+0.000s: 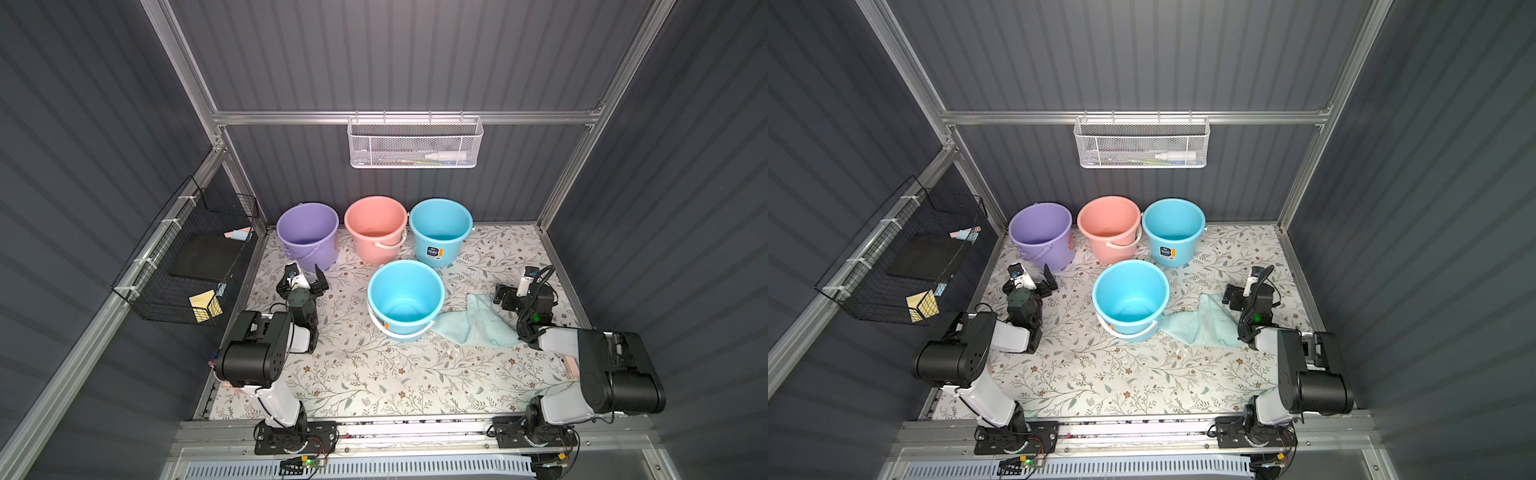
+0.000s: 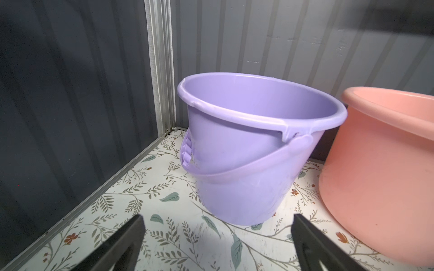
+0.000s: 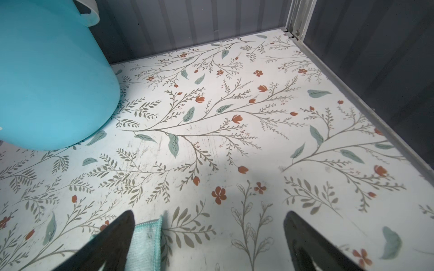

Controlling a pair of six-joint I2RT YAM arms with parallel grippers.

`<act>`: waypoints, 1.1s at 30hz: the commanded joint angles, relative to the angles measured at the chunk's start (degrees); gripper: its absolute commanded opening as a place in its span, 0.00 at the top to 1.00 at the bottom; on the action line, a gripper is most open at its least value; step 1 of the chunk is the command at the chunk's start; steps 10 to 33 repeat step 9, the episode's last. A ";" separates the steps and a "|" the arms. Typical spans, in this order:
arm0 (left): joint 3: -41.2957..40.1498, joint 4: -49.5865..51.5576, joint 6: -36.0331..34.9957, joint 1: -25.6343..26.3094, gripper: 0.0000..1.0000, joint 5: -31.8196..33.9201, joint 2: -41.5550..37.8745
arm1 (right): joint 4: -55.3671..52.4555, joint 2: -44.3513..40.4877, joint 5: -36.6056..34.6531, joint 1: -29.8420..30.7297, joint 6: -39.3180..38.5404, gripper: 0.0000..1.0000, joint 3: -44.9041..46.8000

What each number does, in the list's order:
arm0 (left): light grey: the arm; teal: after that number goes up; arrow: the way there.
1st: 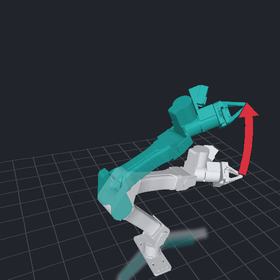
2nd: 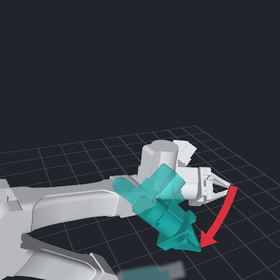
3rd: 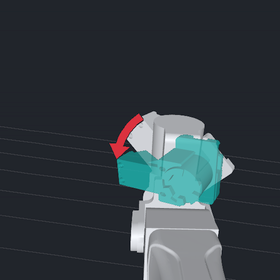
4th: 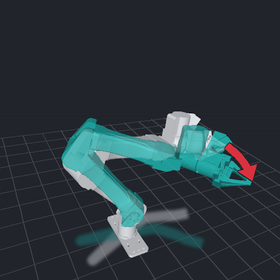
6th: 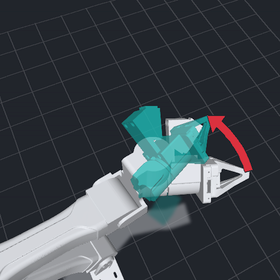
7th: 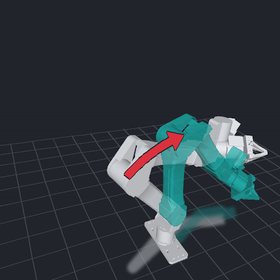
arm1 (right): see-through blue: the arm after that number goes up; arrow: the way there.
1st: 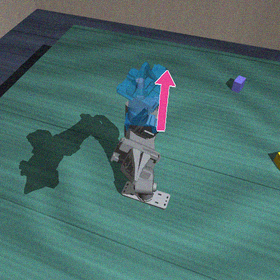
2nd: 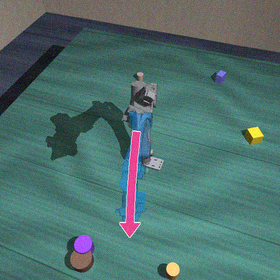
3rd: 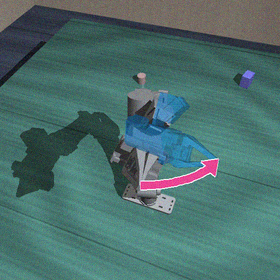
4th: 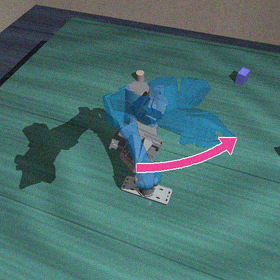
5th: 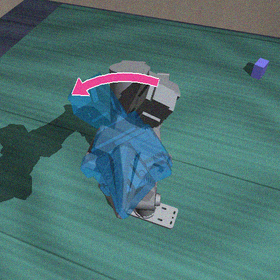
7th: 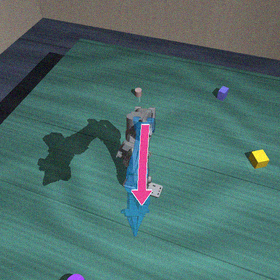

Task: Wipe the inside of the bucket with a cloth
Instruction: Reset both arms

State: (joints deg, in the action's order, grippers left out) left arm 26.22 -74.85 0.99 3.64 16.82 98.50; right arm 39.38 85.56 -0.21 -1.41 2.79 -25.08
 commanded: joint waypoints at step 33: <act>0.94 -0.98 0.06 -0.24 0.00 -1.05 -0.41 | 0.27 -0.30 -0.68 0.18 -0.07 0.01 -0.45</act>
